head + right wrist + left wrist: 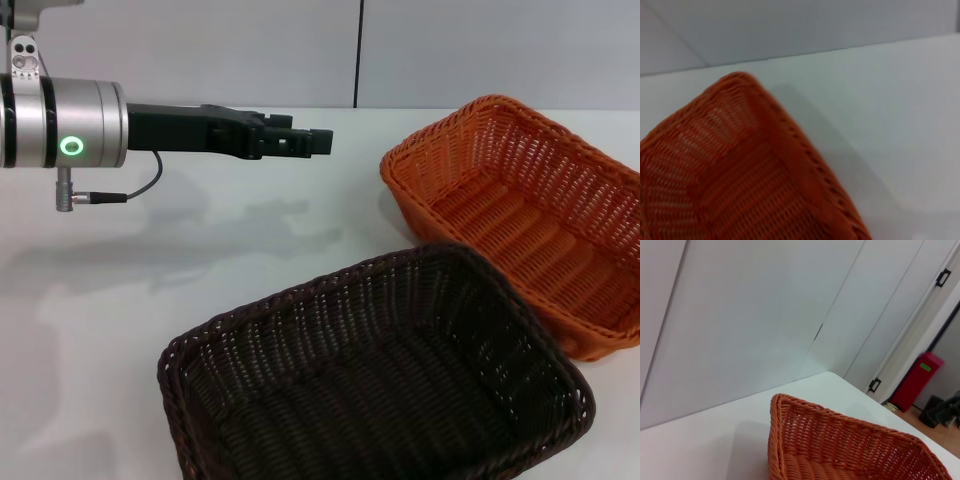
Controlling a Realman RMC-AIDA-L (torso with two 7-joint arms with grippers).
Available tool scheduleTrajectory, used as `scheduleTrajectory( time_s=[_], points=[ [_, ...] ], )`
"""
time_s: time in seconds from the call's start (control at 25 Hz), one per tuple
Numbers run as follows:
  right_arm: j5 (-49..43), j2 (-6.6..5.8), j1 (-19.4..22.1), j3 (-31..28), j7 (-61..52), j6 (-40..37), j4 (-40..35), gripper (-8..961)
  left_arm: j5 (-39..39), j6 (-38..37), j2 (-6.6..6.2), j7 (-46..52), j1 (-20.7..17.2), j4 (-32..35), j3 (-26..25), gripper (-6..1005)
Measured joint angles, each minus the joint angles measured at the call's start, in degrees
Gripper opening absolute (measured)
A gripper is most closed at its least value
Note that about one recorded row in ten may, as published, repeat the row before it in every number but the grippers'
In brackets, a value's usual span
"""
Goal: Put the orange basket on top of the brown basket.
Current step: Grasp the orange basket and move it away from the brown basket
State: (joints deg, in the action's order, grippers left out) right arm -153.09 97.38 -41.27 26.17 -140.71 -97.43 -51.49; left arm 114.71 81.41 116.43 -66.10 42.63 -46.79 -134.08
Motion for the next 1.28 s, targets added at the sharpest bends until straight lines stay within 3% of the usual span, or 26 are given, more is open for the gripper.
scheduleTrajectory(
  time_s=[0.16,0.36,0.8,1.28],
  points=[
    [-1.1,-1.75,0.4,0.4,-3.9,-2.0,1.5,825,0.0,0.0,-0.01,0.0,0.1,0.0,0.0,834],
    [-5.5,-2.2,-0.3,0.3,-5.1,-6.2,2.0,825,0.1,0.0,-0.33,0.0,0.9,0.9,0.0,834],
    [-3.6,0.38,-0.1,0.0,-5.8,-3.9,3.3,824,0.1,-0.6,-0.59,-0.3,1.5,1.7,3.0,834],
    [-3.3,1.54,-0.5,0.4,-5.9,2.5,8.6,817,0.1,-0.6,-0.73,-0.4,1.0,2.0,3.0,834]
  ],
)
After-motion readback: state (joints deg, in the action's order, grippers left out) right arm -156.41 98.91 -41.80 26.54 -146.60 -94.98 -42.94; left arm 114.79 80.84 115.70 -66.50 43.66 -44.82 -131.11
